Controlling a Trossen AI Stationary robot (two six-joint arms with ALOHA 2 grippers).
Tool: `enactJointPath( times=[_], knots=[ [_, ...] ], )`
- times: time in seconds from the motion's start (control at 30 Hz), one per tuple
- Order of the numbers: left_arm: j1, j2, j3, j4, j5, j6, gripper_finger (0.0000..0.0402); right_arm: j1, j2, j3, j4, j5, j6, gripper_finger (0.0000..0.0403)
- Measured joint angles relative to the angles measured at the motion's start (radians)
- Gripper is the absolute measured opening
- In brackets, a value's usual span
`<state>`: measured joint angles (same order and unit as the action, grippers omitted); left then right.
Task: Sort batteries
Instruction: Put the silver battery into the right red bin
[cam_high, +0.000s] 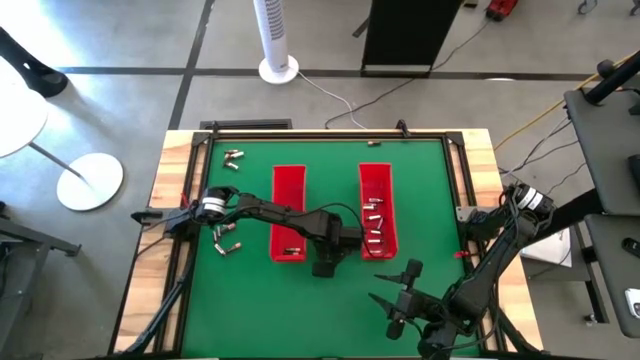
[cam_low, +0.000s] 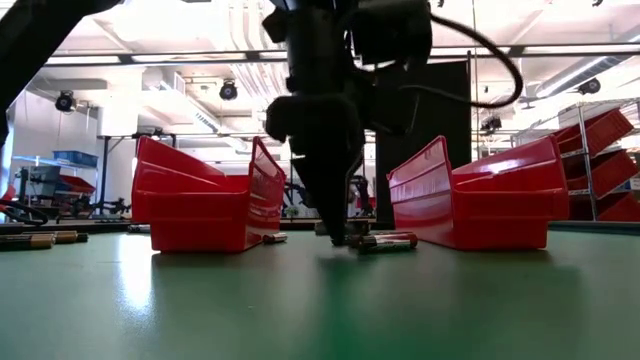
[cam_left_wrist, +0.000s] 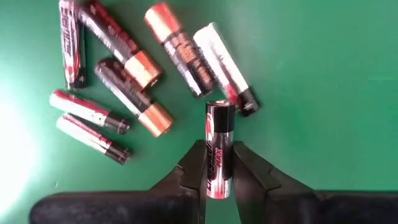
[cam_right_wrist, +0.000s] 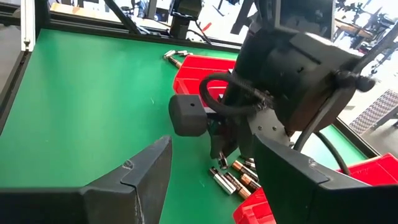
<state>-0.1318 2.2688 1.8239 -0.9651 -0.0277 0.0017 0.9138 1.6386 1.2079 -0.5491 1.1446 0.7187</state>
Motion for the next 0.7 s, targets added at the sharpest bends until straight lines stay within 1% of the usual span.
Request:
enactJointPath(
  times=[0.1, 0.2, 0.4, 0.57, 0.7],
  knots=[
    [-0.006, -0.001, 0.014, -0.018, -0.002, -0.003, 0.0036, 0.000, 0.000, 0.000, 0.000, 0.000, 0.000, 0.0217],
    [-0.012, -0.001, 0.013, -0.037, 0.025, -0.023, 0.0036, 0.000, 0.000, 0.000, 0.000, 0.000, 0.000, 0.0215],
    [-0.052, -0.005, 0.016, -0.056, 0.041, -0.056, 0.0036, 0.000, 0.000, 0.000, 0.000, 0.000, -0.002, 0.0216],
    [-0.092, -0.007, 0.053, -0.054, 0.041, -0.075, 0.0036, 0.000, 0.000, 0.000, 0.000, 0.000, -0.003, 0.0216],
    [-0.115, -0.008, 0.087, -0.063, 0.042, -0.123, 0.0036, 0.000, 0.000, 0.000, 0.000, 0.000, -0.003, 0.0216]
  ],
)
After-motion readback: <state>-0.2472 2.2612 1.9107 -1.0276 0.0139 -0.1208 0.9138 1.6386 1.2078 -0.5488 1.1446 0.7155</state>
